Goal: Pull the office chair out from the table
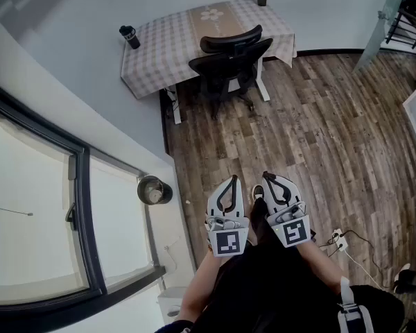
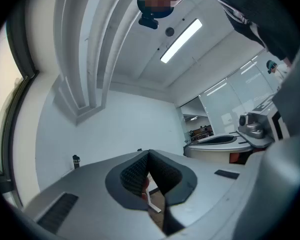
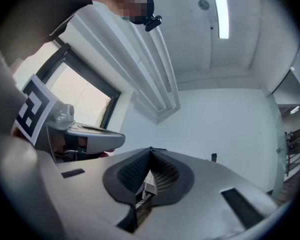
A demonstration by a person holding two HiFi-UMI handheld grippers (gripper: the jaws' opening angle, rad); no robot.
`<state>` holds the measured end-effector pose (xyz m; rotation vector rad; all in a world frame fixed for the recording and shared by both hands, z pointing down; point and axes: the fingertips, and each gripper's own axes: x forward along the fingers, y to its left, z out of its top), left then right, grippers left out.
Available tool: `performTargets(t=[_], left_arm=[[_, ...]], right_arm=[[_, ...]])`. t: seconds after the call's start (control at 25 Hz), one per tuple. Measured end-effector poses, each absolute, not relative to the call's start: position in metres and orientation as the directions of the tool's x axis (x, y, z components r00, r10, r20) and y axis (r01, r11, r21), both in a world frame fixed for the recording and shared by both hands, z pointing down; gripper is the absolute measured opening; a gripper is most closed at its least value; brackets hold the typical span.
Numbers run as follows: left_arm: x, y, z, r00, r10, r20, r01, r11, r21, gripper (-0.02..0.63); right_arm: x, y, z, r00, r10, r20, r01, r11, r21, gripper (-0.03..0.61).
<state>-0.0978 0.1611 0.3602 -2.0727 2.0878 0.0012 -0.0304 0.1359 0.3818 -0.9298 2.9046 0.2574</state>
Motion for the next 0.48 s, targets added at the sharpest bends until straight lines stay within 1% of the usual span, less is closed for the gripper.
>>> performTargets(t=[0.2, 0.32, 0.48], left_arm=[[-0.107, 0.114, 0.365, 0.005, -0.993, -0.119, -0.991, 0.011, -0.133, 0.003], [-0.115, 0.075, 0.370, 0.022, -0.996, -0.083, -0.982, -0.006, -0.188, 0.003], [-0.126, 0.015, 0.366, 0.003, -0.997, -0.083, -0.988, 0.009, -0.152, 0.003]], right_arm=[[-0.045, 0.090, 0.383, -0.828, -0.547, -0.120, -0.560, 0.814, 0.155, 0.006], [-0.052, 0.049, 0.385, -0.825, -0.553, -0.117, -0.565, 0.813, 0.140, 0.006], [-0.057, -0.014, 0.382, -0.821, -0.557, -0.122, -0.570, 0.813, 0.122, 0.006]])
